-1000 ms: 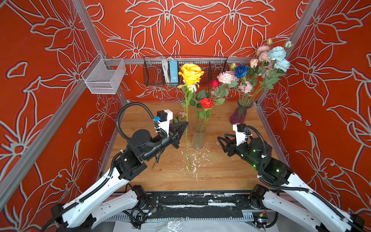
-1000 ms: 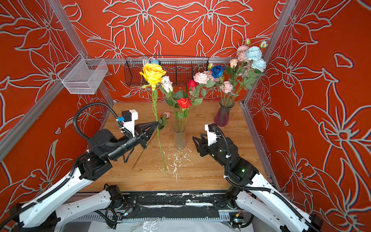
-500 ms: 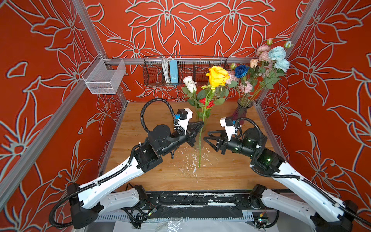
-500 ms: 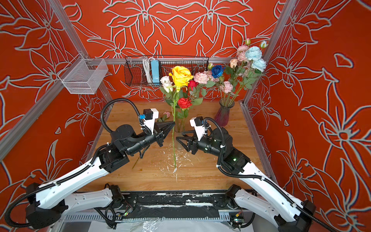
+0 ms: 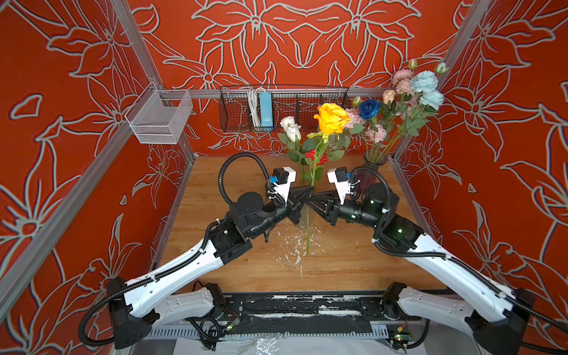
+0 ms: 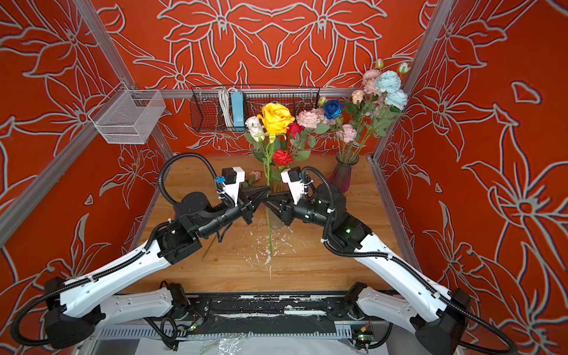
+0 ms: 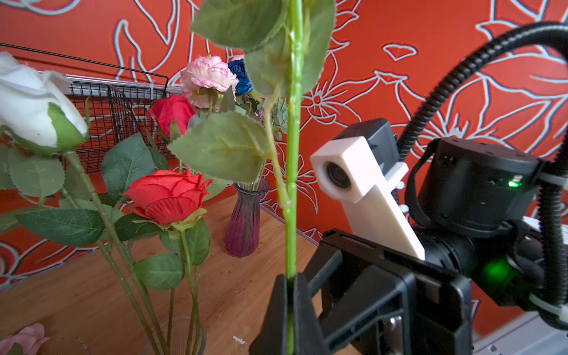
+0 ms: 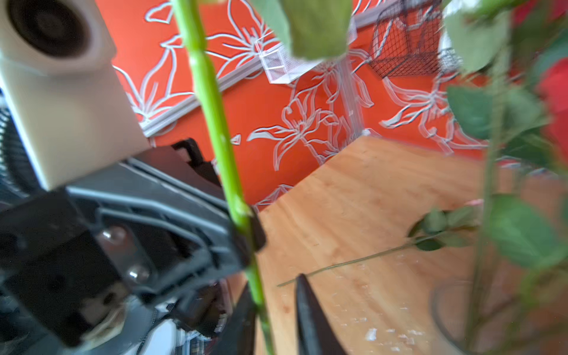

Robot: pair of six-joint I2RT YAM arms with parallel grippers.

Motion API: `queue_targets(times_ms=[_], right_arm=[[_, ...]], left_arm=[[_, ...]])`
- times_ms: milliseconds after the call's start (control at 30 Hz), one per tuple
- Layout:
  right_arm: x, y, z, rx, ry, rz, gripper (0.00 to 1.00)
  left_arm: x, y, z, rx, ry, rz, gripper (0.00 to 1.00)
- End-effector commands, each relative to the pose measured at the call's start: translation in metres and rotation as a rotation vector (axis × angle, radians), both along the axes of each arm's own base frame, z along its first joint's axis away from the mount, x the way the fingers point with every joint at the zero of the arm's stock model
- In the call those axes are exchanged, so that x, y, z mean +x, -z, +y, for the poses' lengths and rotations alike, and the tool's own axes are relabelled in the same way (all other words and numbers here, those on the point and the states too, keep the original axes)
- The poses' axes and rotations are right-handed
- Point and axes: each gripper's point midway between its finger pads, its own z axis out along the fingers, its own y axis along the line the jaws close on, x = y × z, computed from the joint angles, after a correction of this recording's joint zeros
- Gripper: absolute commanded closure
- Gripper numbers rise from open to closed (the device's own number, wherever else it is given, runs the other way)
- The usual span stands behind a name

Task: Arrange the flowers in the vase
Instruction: 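Close the right gripper on the orange rose stem while the left holds it, then raise the orange rose with the right gripper while the left opens and withdraws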

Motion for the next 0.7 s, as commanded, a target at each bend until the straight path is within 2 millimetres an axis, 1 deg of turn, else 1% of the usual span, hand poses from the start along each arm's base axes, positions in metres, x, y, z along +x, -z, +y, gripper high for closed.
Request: queue_targets(times_ms=[0, 67, 167, 200, 267, 300, 333, 400, 433, 500, 567, 600, 667], right_arm=[[0.004, -0.018, 0.005, 0.034, -0.002, -0.033, 0.92], [0.006, -0.017, 0.003, 0.029, 0.016, -0.026, 1.00], [0.009, -0.017, -0.001, 0.027, 0.048, -0.028, 1.00], [0.009, -0.015, -0.003, 0.021, 0.058, -0.026, 1.00], [0.012, -0.013, -0.007, 0.010, 0.088, -0.025, 1.00], [0.012, -0.011, -0.009, 0.000, 0.100, -0.028, 1.00], [0.013, -0.009, -0.011, -0.010, 0.112, -0.030, 1.00], [0.015, -0.007, -0.016, -0.018, 0.140, -0.035, 1.00], [0.015, -0.005, -0.018, -0.025, 0.152, -0.038, 1.00], [0.017, -0.001, -0.024, -0.045, 0.182, -0.045, 1.00], [0.021, 0.002, -0.029, -0.067, 0.219, -0.057, 1.00], [0.024, 0.002, -0.031, -0.079, 0.241, -0.065, 1.00], [0.029, 0.000, -0.035, -0.092, 0.276, -0.084, 1.00]], left_arm=[[-0.006, -0.012, -0.004, -0.051, 0.031, -0.031, 1.00], [-0.005, -0.013, -0.003, -0.055, 0.021, -0.034, 1.00], [-0.003, -0.012, 0.000, -0.059, 0.005, -0.035, 1.00], [-0.004, -0.012, 0.001, -0.056, 0.003, -0.038, 0.97], [-0.004, -0.014, 0.005, -0.052, -0.013, -0.045, 0.71], [-0.004, -0.015, 0.009, -0.050, -0.026, -0.050, 0.54], [-0.004, -0.016, 0.012, -0.042, -0.038, -0.059, 0.46], [-0.004, -0.019, 0.023, -0.036, -0.082, -0.062, 0.24], [-0.005, -0.020, 0.031, -0.031, -0.107, -0.064, 0.19], [-0.007, -0.020, 0.049, -0.022, -0.168, -0.064, 0.16], [-0.004, -0.011, 0.071, -0.028, -0.262, -0.039, 0.15], [-0.001, -0.004, 0.086, -0.034, -0.331, -0.019, 0.14], [0.007, 0.019, 0.120, -0.040, -0.501, 0.049, 0.13]])
